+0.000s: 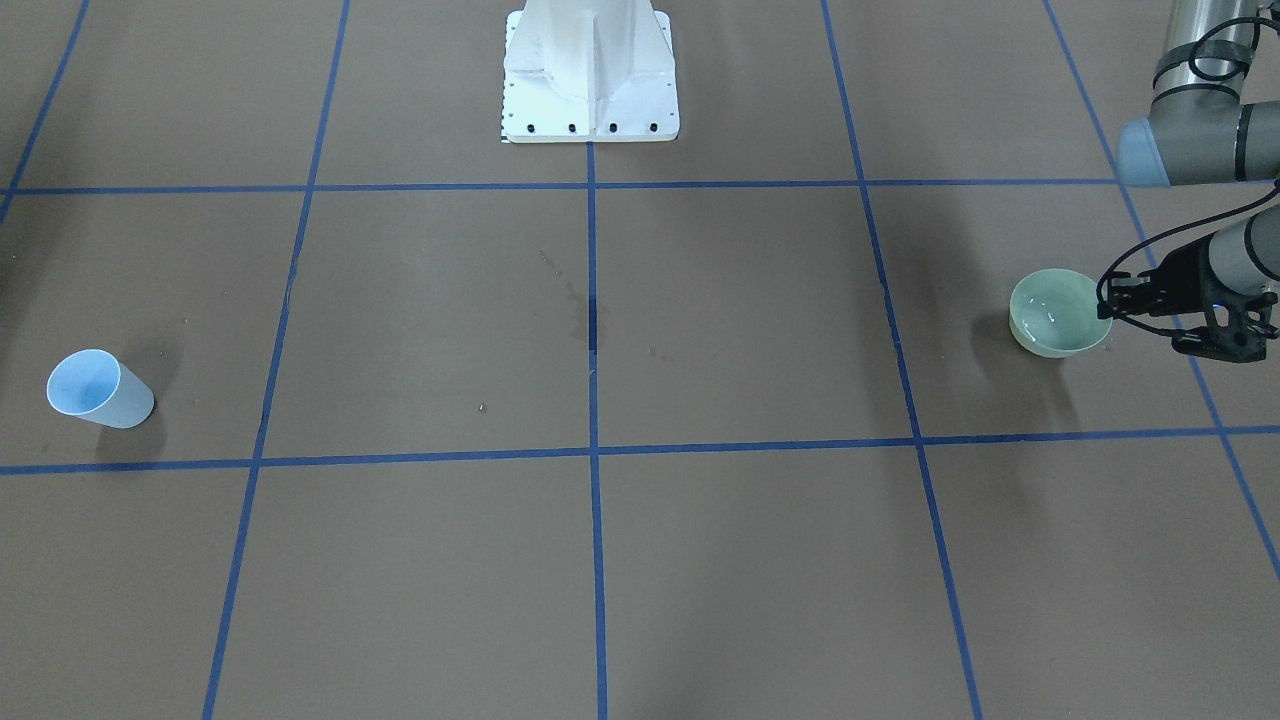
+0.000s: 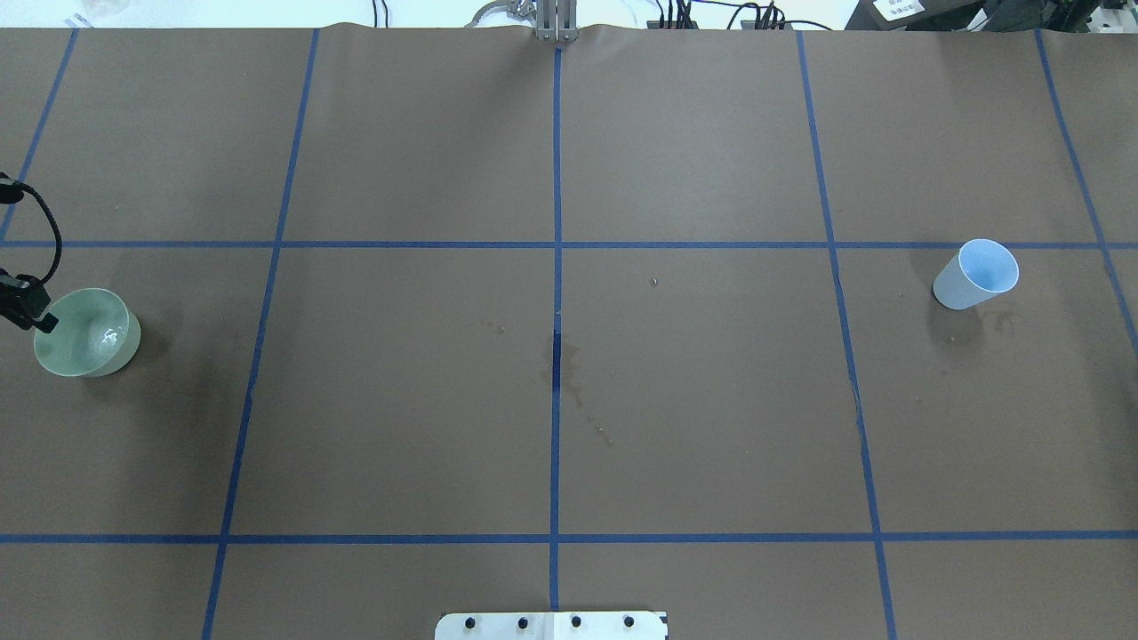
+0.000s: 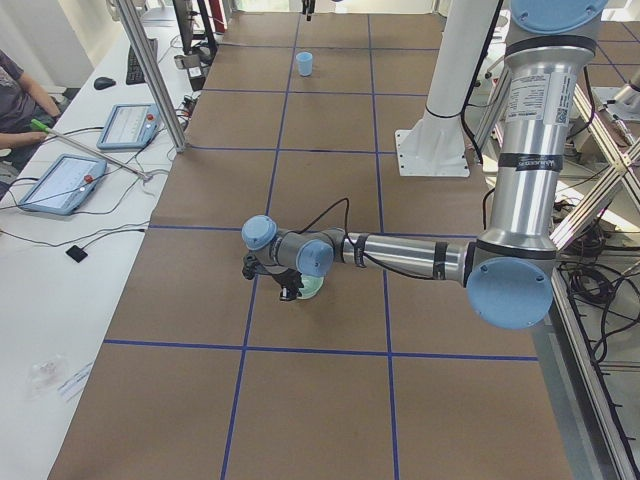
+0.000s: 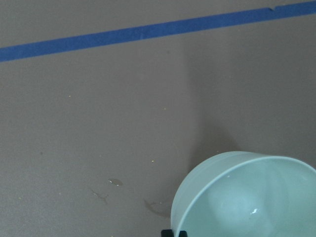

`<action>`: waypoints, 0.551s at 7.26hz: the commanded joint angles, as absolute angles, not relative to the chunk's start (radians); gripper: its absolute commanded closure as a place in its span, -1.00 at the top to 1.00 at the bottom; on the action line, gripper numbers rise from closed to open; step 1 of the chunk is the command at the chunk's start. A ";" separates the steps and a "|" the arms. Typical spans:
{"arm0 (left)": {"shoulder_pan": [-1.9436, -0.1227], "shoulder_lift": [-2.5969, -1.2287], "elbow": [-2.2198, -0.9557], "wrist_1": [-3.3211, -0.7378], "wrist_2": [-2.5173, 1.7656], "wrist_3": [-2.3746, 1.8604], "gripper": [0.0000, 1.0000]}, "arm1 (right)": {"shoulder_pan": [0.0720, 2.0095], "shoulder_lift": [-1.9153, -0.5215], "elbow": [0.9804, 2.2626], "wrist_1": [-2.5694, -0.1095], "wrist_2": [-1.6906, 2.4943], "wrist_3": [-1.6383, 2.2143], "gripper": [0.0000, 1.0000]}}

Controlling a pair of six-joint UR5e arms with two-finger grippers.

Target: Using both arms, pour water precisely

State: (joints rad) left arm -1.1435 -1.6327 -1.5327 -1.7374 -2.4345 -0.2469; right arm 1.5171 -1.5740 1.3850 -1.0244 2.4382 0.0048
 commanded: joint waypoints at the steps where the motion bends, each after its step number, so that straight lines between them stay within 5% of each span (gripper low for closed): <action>1: -1.158 -1.635 -1.551 -1.738 -2.437 -0.235 1.00 | 1.517 -1.551 1.394 -1.080 2.436 0.006 1.00; 4: -1.349 -1.638 -1.594 -1.730 -2.422 -0.086 1.00 | 1.496 -1.519 1.404 -1.174 2.439 0.006 1.00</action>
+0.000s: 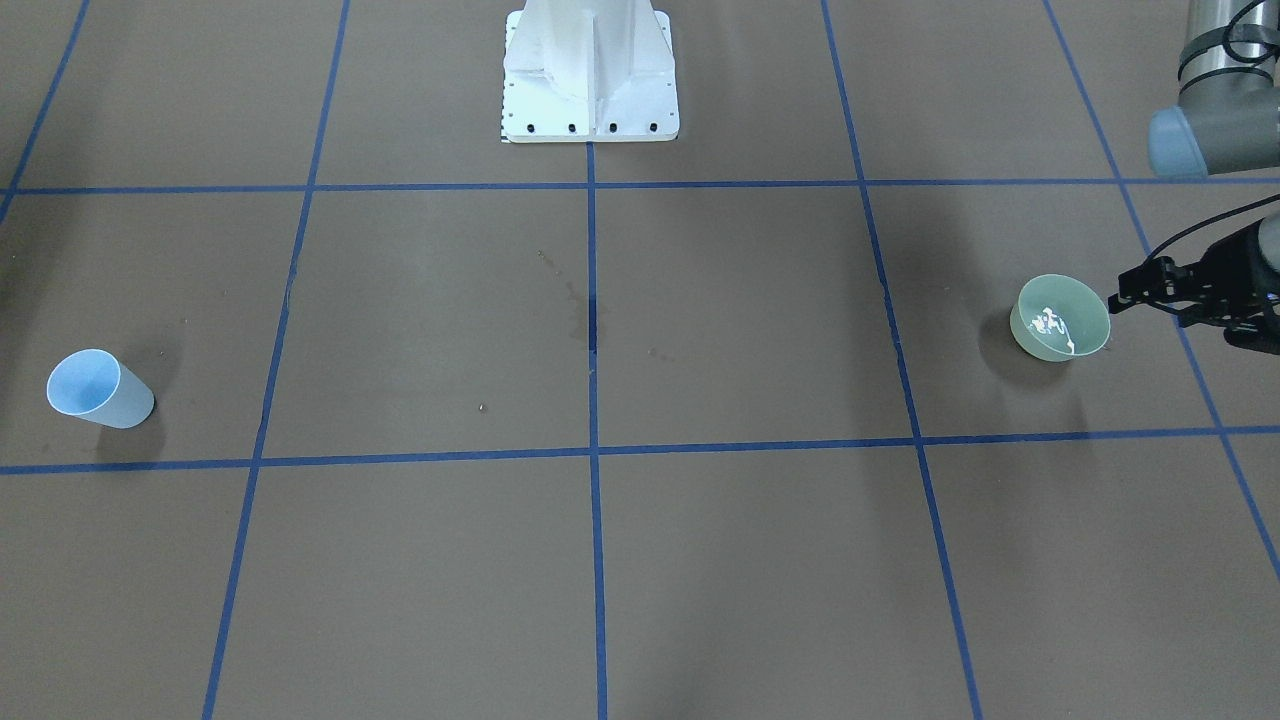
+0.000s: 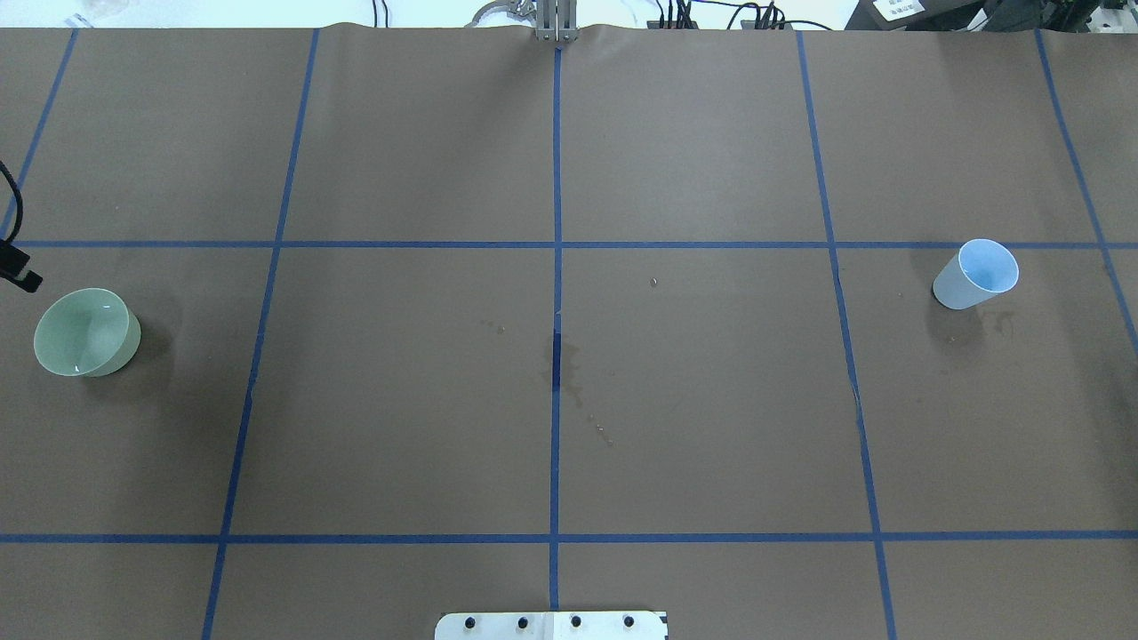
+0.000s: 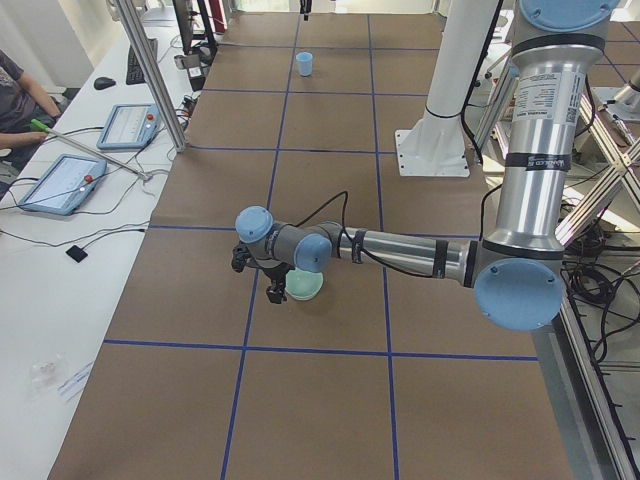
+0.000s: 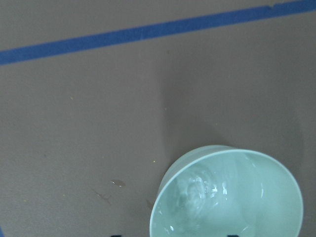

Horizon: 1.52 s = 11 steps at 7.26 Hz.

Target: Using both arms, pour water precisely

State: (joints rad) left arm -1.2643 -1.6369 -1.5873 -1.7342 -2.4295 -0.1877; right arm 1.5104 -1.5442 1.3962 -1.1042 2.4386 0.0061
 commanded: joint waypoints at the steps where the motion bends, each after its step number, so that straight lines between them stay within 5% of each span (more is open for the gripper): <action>1: -1.418 -1.638 -1.592 -1.727 -2.416 -0.052 1.00 | 1.503 -1.472 1.429 -1.313 2.434 0.006 1.00; 6: -1.585 -1.655 -1.545 -1.544 -2.358 0.071 1.00 | 1.505 -1.387 1.613 -1.743 2.372 0.003 1.00; 11: -1.580 -1.713 -1.574 -1.414 -2.358 0.040 1.00 | 1.494 -1.428 1.649 -1.804 2.240 0.000 1.00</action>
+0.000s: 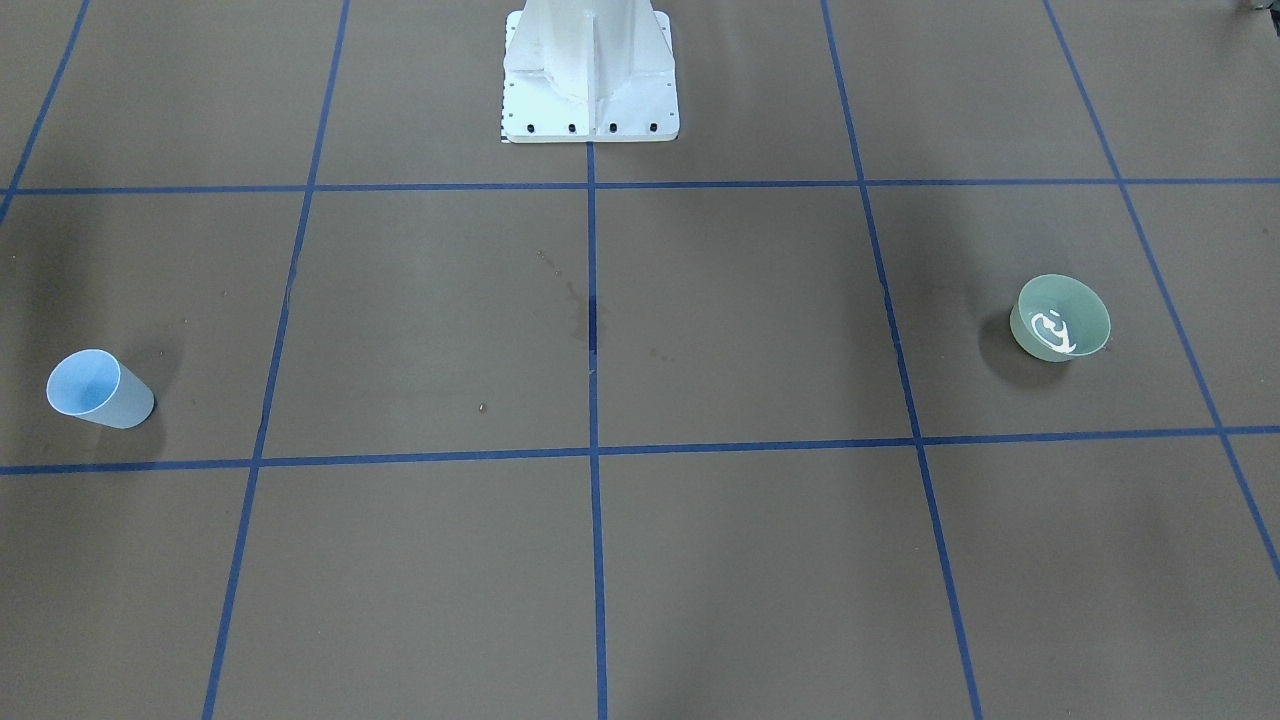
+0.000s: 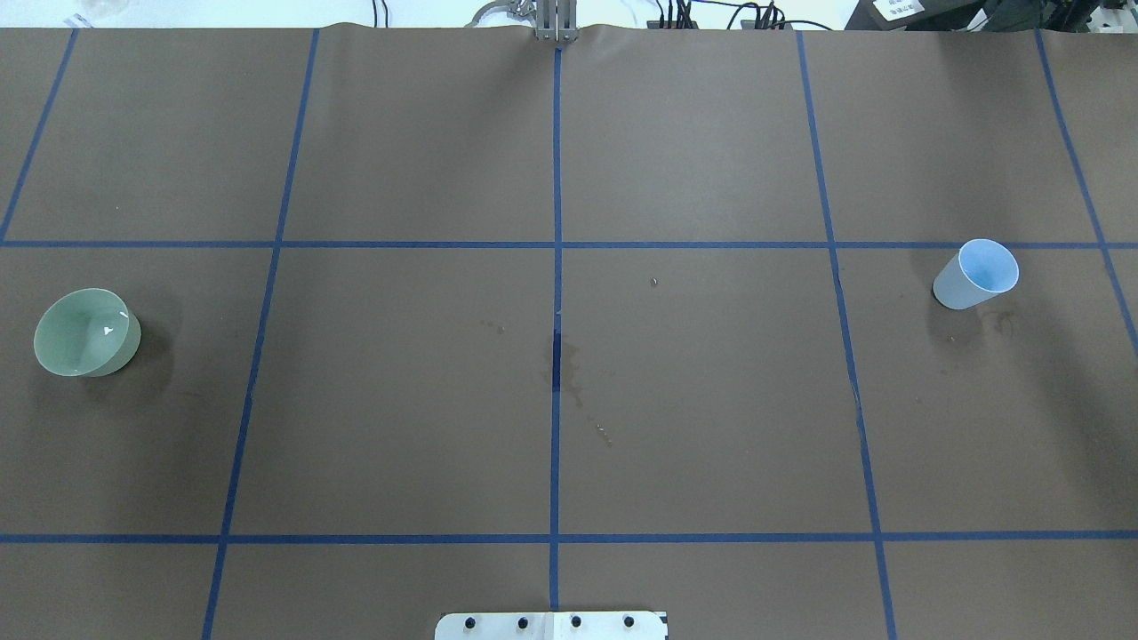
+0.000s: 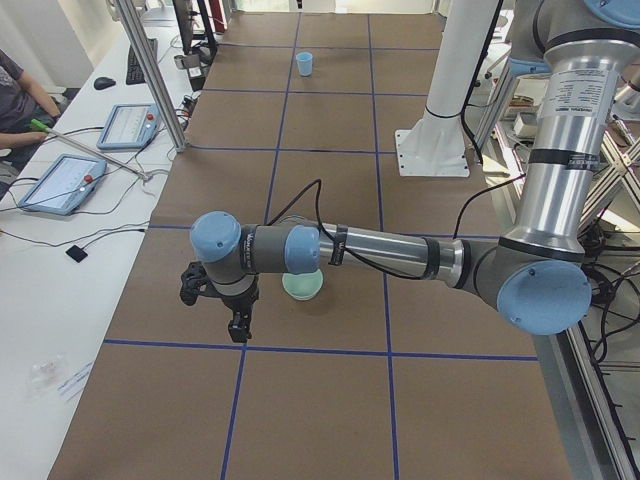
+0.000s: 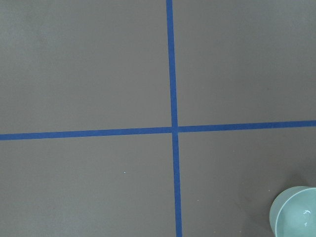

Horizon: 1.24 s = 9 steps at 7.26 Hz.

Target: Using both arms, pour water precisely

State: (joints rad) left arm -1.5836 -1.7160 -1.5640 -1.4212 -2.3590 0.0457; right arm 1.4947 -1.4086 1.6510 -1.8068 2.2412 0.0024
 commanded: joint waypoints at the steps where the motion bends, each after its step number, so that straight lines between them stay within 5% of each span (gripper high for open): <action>1: -1.582 -1.707 -1.588 -1.425 -2.359 0.041 1.00 | 1.494 -1.433 1.648 -1.801 2.241 -0.009 1.00; 9: -1.580 -1.646 -1.664 -1.437 -2.361 0.028 1.00 | 1.494 -1.462 1.647 -1.784 2.299 0.006 1.00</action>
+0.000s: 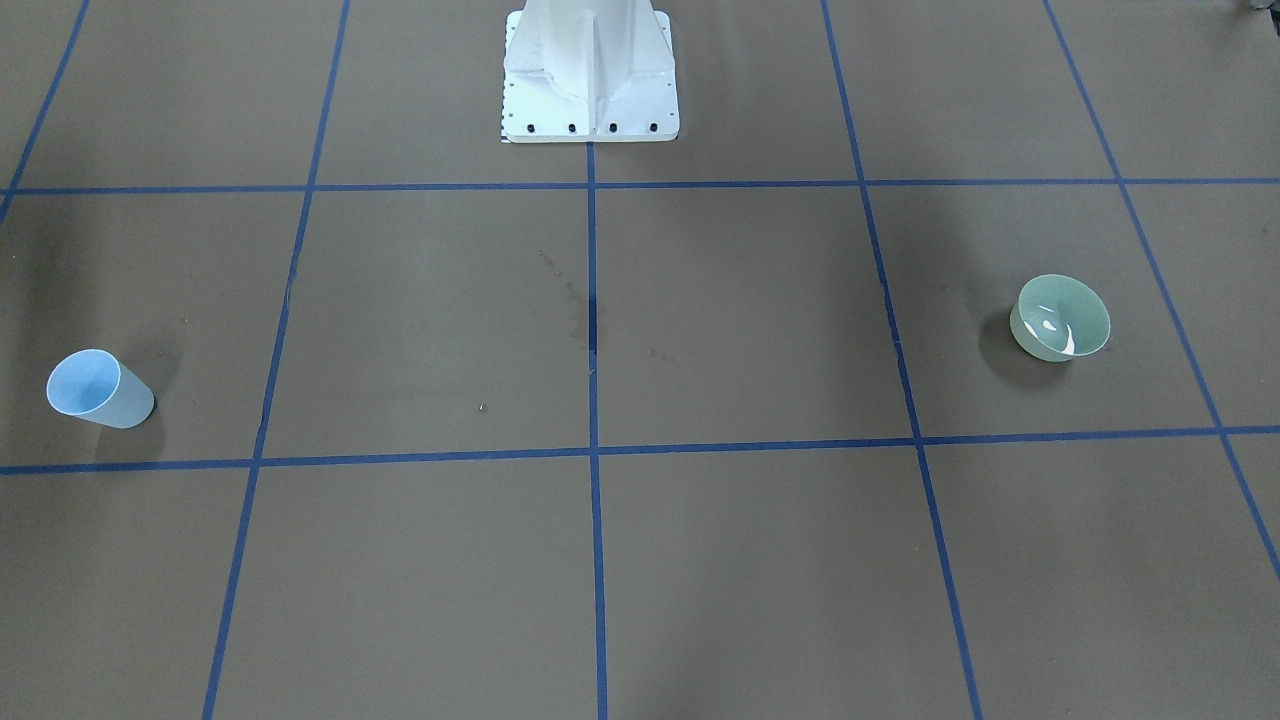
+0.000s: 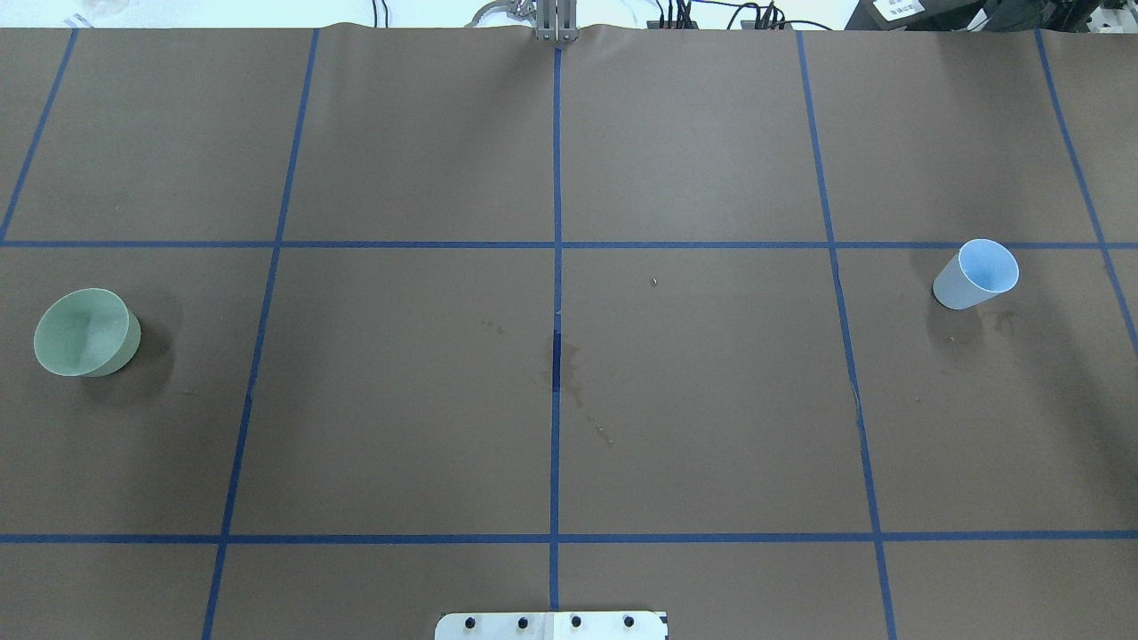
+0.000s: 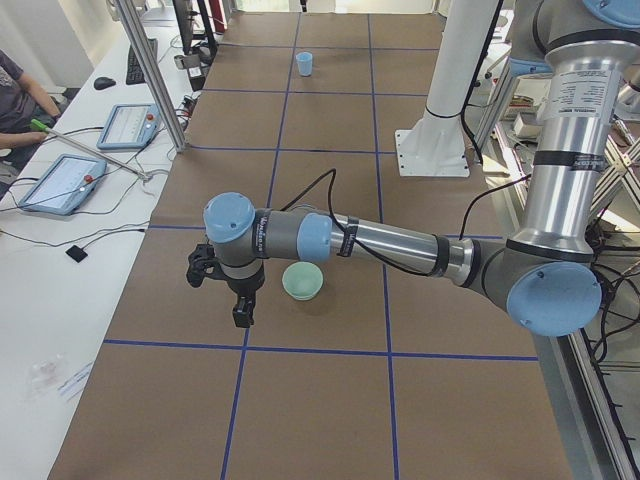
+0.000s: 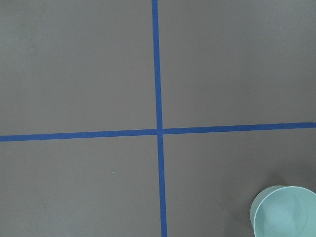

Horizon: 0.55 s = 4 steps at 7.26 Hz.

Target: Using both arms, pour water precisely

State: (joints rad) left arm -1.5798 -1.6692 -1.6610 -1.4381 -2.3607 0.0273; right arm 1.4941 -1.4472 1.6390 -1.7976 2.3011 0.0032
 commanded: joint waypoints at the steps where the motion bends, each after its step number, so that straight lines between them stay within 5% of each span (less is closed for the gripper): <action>1: -1.580 -1.641 -1.680 -1.437 -2.362 0.026 1.00 | 1.494 -1.466 1.646 -1.775 2.298 0.006 1.00; 4: -1.582 -1.623 -1.692 -1.437 -2.365 0.026 1.00 | 1.494 -1.465 1.647 -1.773 2.296 0.005 1.00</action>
